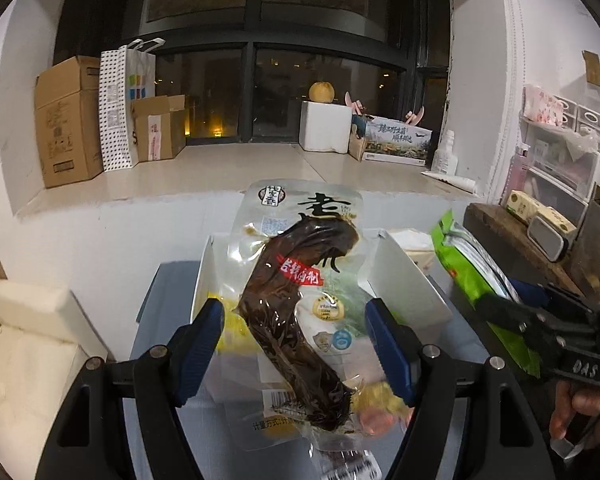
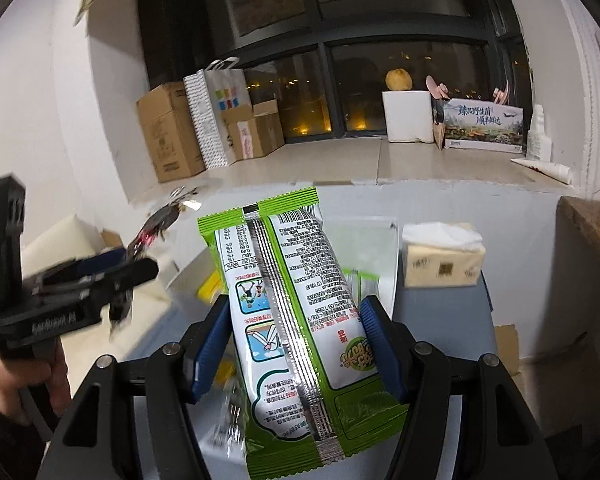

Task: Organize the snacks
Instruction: 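Carry the meat bag and green packet into the white box and release both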

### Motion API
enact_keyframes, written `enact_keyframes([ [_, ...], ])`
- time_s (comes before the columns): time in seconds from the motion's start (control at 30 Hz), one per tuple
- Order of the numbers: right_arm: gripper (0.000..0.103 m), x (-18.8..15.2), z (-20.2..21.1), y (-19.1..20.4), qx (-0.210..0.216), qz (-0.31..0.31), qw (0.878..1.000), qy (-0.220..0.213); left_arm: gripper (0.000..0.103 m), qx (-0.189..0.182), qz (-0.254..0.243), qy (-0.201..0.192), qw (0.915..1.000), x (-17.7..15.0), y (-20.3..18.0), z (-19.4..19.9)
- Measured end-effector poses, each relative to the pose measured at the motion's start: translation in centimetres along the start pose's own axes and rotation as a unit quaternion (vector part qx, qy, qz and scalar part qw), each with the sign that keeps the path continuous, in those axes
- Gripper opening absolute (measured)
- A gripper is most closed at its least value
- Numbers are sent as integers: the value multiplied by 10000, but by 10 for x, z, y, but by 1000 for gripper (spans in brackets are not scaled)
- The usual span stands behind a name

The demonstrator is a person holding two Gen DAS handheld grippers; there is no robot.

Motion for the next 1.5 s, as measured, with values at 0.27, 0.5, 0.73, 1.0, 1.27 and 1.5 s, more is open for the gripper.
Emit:
enact_keyframes([
  [0.27,69,28,-60,-23,-305,-77,9993,216,77,59,-106,83,9999,38,5,-62],
  [0.5,71,39,-100,-38,-473,-199,9981,352,79,229,-284,146,9992,42,14,-114],
  [0.73,103,32,-123,-43,-257,-449,9968,607,103,324,-85,537,9980,32,29,-139],
  [1.0,103,26,-110,-34,-182,-426,9975,531,103,319,-19,500,9982,28,32,-128],
  [1.27,103,17,-49,-14,-92,-146,9997,156,103,171,63,426,9989,14,25,-84],
  [1.5,103,-32,14,-1,-171,334,9992,103,103,-66,48,390,9992,-26,11,-20],
])
Point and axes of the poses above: each gripper's, at about its wrist camera, not at the fingertips, and z roughly against the way its jaws point, y to its left, x to its top, the point moved 2 cm from there along -z, roughly the way its jaws point, and after that the axes turned 6 degrees about z, right-handed, at the moved point
